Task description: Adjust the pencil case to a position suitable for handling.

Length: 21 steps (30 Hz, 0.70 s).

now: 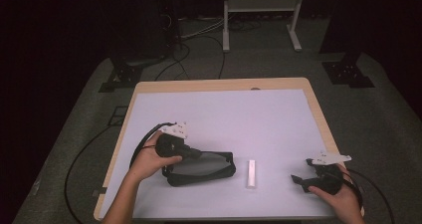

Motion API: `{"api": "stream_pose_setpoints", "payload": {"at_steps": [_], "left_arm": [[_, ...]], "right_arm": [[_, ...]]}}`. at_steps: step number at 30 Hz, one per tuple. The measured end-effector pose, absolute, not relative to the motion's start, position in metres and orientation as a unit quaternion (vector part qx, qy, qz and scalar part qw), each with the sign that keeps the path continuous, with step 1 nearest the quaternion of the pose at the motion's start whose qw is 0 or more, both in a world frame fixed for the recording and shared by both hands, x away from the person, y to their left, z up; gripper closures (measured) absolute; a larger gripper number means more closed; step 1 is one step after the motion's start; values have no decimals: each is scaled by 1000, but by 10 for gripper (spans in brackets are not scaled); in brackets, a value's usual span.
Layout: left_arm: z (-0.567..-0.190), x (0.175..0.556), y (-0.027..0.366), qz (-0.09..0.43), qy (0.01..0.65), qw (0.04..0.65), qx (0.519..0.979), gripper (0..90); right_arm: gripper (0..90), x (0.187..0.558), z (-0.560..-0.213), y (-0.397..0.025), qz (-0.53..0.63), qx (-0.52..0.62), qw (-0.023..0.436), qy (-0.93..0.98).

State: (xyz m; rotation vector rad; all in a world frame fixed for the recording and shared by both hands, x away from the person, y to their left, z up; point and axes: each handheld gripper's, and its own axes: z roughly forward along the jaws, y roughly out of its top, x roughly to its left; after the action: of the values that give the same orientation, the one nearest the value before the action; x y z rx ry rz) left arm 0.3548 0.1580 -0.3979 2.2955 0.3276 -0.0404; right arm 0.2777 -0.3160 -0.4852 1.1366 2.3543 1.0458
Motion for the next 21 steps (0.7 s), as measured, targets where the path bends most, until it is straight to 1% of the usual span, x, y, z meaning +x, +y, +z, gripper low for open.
{"api": "stream_pose_setpoints", "payload": {"at_steps": [21], "left_arm": [[-410, 356, 145, -62, 93, 392, 913, 882]], "right_arm": [[123, 278, -485, -316, 366, 398, 162, 825]]}}
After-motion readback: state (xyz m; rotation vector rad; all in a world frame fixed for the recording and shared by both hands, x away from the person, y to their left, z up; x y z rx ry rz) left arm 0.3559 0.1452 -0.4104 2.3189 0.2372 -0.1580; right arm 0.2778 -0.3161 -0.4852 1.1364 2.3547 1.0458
